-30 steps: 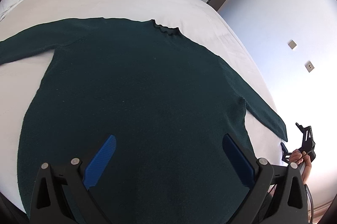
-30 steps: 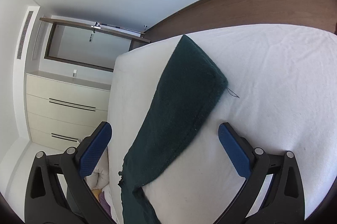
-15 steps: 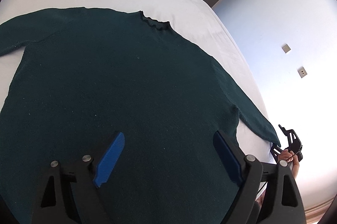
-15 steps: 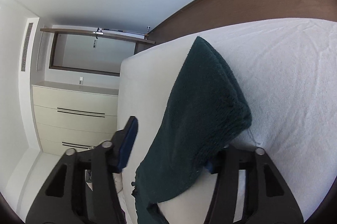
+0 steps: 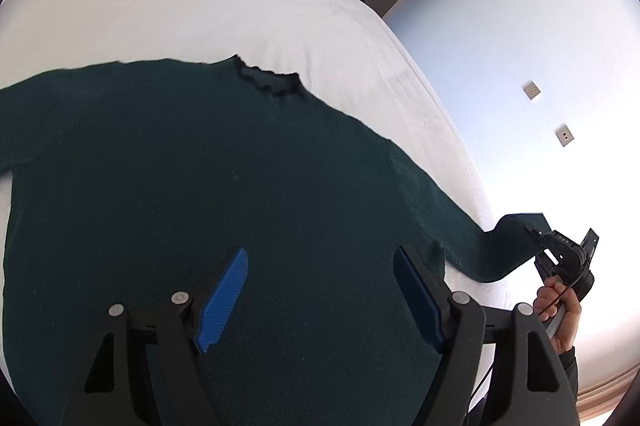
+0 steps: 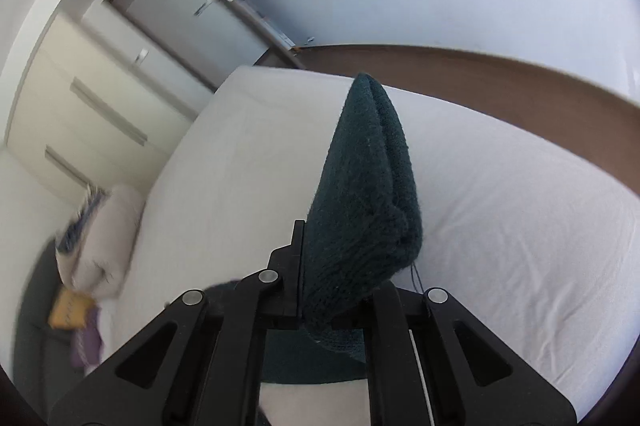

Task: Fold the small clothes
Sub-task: 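Grasp the sweater sleeve cuff with the right gripper and lift it, then carry the held sleeve across the sweater body toward the left gripper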

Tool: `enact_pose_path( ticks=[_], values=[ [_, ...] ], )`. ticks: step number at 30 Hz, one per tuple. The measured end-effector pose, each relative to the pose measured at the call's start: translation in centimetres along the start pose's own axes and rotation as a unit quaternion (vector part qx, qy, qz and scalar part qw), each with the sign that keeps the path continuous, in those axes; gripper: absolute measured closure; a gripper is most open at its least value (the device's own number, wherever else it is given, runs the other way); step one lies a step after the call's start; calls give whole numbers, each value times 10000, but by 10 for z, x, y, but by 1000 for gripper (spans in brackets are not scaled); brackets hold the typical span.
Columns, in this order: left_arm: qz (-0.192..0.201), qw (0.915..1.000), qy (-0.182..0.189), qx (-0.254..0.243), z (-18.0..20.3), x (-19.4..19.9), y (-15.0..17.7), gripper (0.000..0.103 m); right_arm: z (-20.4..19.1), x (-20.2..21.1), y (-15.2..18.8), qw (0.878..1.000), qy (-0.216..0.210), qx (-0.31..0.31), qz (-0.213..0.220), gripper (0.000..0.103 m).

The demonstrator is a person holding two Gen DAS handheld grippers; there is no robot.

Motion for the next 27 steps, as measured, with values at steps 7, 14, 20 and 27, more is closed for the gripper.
enact_pose_path(
  ticks=[7, 14, 20, 27],
  values=[
    [-455, 9908, 1232, 338, 19, -35, -43, 15, -201, -51, 110, 9349, 500, 3511, -159, 97],
    [-1111, 9682, 2119, 728, 28, -65, -48, 6, -286, -68, 249, 8400, 1478, 5220, 84, 97],
    [-1215, 9625, 2321, 702, 35, -64, -57, 1, -296, -74, 308, 7680, 1997, 6081, 224, 97],
    [-1612, 9614, 2129, 663, 35, -82, -67, 11, -292, -68, 326, 7268, 2188, 6497, 424, 97]
  ],
)
Point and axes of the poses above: each gripper's, at about its wrist camera, not at the fingertips, and x roughly against the way its jaws point, z to its right, y to its underside, the point moved 6 cm from there along -x, roughly the way its jaws point, and after that the axes turned 9 degrees about -z, right-handed, at the moved point
